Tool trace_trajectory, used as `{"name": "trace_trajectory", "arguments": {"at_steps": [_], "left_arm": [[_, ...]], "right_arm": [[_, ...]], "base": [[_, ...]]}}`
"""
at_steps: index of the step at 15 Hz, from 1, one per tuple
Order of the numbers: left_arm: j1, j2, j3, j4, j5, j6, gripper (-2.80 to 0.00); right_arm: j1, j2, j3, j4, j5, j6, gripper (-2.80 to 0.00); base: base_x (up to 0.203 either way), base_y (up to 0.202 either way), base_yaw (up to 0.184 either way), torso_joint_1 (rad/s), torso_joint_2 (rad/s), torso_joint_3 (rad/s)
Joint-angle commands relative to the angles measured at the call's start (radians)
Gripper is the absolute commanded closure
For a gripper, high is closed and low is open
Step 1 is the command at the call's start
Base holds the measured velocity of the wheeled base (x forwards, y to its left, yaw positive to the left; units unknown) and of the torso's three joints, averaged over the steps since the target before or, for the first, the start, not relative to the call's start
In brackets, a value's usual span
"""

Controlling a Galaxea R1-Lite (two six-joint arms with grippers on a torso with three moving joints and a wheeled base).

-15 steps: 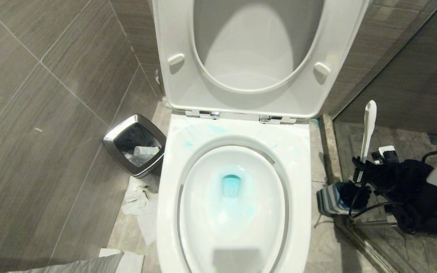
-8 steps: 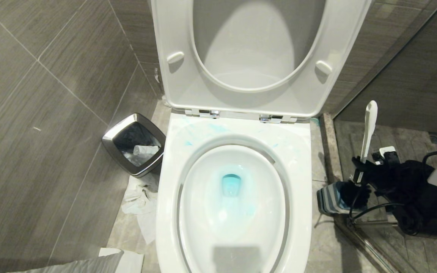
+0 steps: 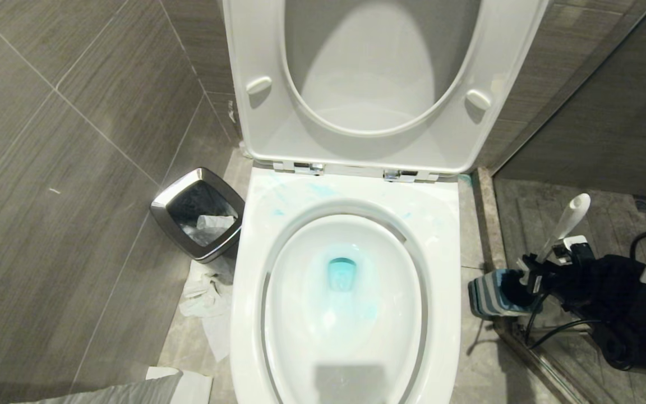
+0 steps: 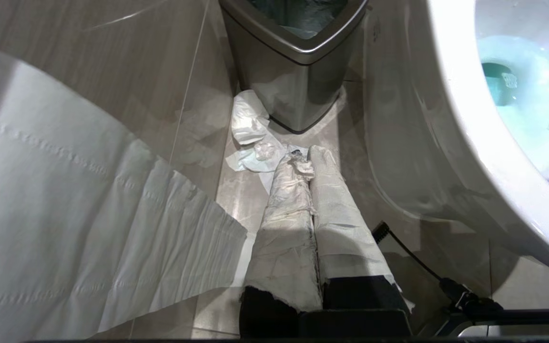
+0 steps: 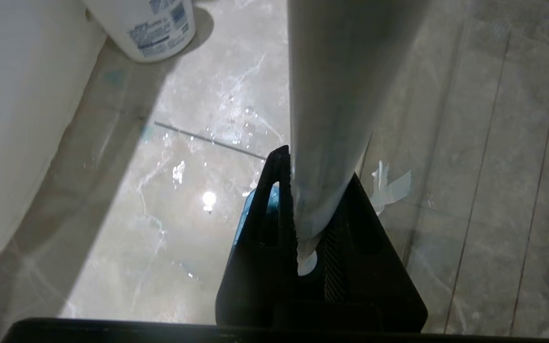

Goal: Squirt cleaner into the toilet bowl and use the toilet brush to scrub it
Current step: Put the toilet brush back

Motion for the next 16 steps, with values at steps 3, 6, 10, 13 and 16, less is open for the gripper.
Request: {"name": "trace_trajectory", "arguments": {"at_steps": [3,6,10,13,16], "left_arm": [[-0.001,0.001,0.008,0.000,0.000,0.001,0.00],[-0.001,0.001,0.008,0.000,0.000,0.002,0.00],[-0.001,0.001,0.008,-0.002,0.000,0.002,0.00],[-0.001,0.001,0.008,-0.002,-0.001,0.002,0.00],[-0.001,0.001,0.008,-0.002,0.000,0.002,0.00]], "right_arm": [[-0.021,0.040,0.012,-0.007,0.002,-0.041,0.00],[-0.030,0.052,0.048,-0.007,-0.006,-0.053,0.00],[-0.035,0.043,0.045,-0.007,-0.038,-0.053,-2.80],[-0.034,0.027,0.067,-0.007,-0.035,-0.052,-2.80],[-0.032,-0.009,0.093,-0.007,-0.027,-0.052,-2.80]], "base": [[0.000,0.000,0.000,0.000,0.00,0.000],[0.000,0.000,0.000,0.000,0.00,0.000],[0.000,0.000,0.000,0.000,0.00,0.000],[0.000,0.000,0.000,0.000,0.00,0.000],[0.000,0.000,0.000,0.000,0.00,0.000]]}}
